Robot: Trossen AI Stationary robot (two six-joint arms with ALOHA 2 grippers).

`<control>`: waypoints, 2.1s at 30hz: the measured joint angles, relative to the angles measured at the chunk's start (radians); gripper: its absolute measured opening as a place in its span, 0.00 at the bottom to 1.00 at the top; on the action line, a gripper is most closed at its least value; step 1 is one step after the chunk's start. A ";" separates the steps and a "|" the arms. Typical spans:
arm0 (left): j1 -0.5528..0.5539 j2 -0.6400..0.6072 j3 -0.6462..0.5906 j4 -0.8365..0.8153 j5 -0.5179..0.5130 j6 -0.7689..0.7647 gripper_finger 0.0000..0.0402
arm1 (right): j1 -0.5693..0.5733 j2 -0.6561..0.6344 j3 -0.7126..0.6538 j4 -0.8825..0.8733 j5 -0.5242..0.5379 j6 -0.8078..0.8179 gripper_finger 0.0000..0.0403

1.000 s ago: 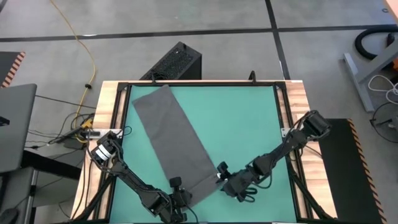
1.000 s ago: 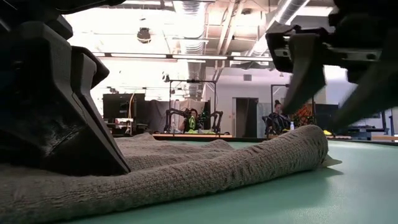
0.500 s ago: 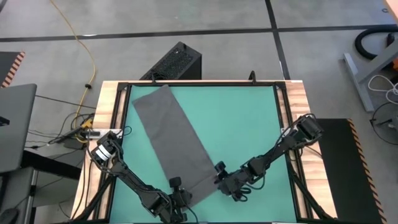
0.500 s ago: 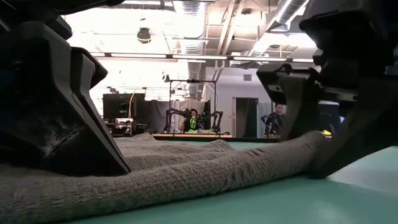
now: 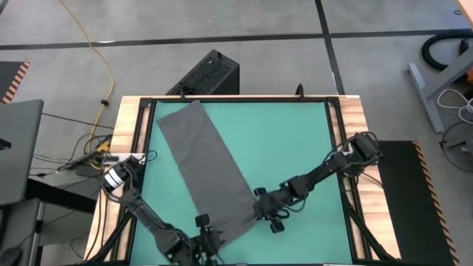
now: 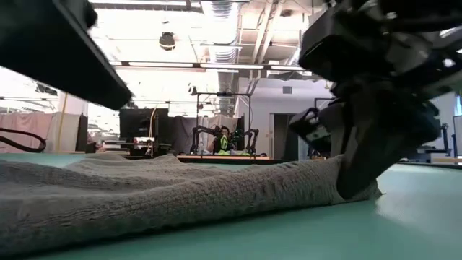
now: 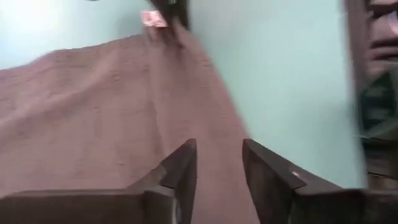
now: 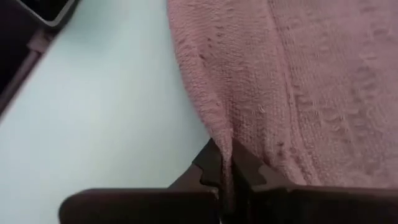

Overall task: Roll towel
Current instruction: Roll the black towel

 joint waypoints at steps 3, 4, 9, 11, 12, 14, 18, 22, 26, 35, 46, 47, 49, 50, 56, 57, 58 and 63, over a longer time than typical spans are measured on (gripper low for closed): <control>-0.038 0.007 -0.007 0.056 0.020 -0.029 0.36 | -0.030 0.001 0.000 0.002 -0.051 0.041 0.06; -0.049 0.010 -0.014 0.068 0.024 -0.030 0.38 | -0.038 0.001 0.000 0.001 -0.061 0.044 0.06; -0.058 0.011 -0.038 0.126 0.056 0.023 0.48 | -0.062 0.002 -0.001 -0.001 -0.079 0.054 0.07; -0.049 0.020 -0.037 0.120 0.075 0.045 0.52 | -0.062 0.002 -0.001 0.000 -0.079 0.062 0.07; -0.045 0.025 -0.037 0.110 0.078 0.047 0.54 | -0.062 0.002 -0.001 0.000 -0.079 0.064 0.07; -0.035 0.041 -0.039 0.078 0.093 0.038 0.56 | -0.061 0.002 -0.001 0.000 -0.079 0.064 0.06; -0.026 0.089 -0.036 0.103 0.168 -0.010 0.59 | -0.059 0.002 -0.001 -0.005 -0.074 0.076 0.07; -0.026 0.130 -0.034 0.112 0.151 -0.059 0.57 | -0.063 0.002 -0.001 -0.010 -0.074 0.096 0.07; -0.031 0.132 -0.031 0.063 0.141 -0.145 0.44 | -0.065 0.002 -0.001 -0.022 -0.078 0.117 0.06; -0.059 0.133 -0.035 0.040 0.114 -0.291 0.02 | -0.067 -0.029 -0.002 -0.100 -0.164 0.212 0.06; -0.114 0.141 -0.039 0.144 0.035 -0.510 0.00 | -0.133 -0.058 0.000 -0.089 -0.252 0.304 0.06; -0.120 0.141 -0.039 0.145 0.019 -0.544 0.00 | -0.136 -0.051 0.000 -0.089 -0.252 0.304 0.06; -0.127 0.141 -0.039 0.145 -0.001 -0.607 0.00 | -0.138 -0.028 0.001 -0.084 -0.252 0.308 0.06; -0.130 0.141 -0.039 0.144 -0.007 -0.634 0.00 | -0.138 -0.016 0.001 -0.080 -0.250 0.310 0.06; -0.140 0.139 -0.039 0.125 -0.036 -0.747 0.04 | -0.153 0.046 0.001 -0.027 -0.256 0.339 0.06; -0.141 0.139 -0.039 0.128 -0.036 -0.754 0.06 | -0.157 0.051 0.001 -0.020 -0.256 0.341 0.06; -0.143 0.138 -0.039 0.128 -0.036 -0.763 0.08 | -0.161 0.052 0.001 -0.019 -0.256 0.341 0.06; -0.164 0.121 -0.039 0.118 -0.041 -0.808 0.18 | -0.182 0.053 0.001 -0.023 -0.250 0.355 0.06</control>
